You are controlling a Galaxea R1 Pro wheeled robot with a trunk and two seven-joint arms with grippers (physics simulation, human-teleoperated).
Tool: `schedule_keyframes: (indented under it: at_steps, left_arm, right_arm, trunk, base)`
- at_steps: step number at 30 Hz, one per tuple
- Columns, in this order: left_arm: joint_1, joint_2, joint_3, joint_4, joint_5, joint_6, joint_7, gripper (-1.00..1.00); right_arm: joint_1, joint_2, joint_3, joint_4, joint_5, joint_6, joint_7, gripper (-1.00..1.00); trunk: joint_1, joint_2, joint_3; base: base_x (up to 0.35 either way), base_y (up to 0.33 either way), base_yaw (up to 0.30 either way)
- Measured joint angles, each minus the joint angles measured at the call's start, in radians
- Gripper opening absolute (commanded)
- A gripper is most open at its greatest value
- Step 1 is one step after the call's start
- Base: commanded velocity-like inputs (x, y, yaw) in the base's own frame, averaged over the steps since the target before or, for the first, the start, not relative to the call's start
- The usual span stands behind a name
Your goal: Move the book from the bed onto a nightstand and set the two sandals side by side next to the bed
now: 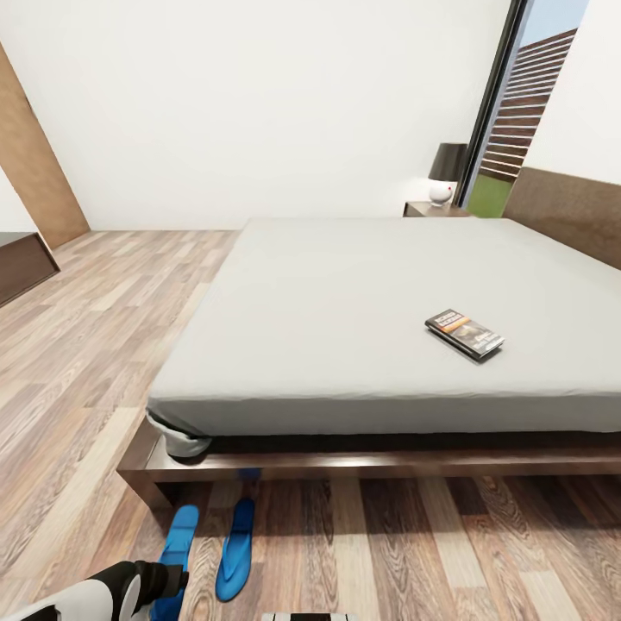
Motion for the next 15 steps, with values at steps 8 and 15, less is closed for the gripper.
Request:
schedule_keyframes:
  at_steps: [8,15]
  left_arm:
    - [0.000,0.000,0.000,0.000,0.001,0.025,0.002,-1.00]
    - [0.000,0.000,0.000,0.000,0.001,0.032,0.003,-1.00]
  right_arm:
    - [0.000,0.000,0.000,0.000,0.000,0.000,0.000,1.00]
    - [0.000,0.000,0.000,0.000,0.000,0.000,0.000,1.00]
  trunk:
    - [0.003,-0.001,-0.023]
    - [0.004,-0.002,-0.039]
  base:
    - [0.000,0.000,0.000]
    - [0.000,0.000,0.000]
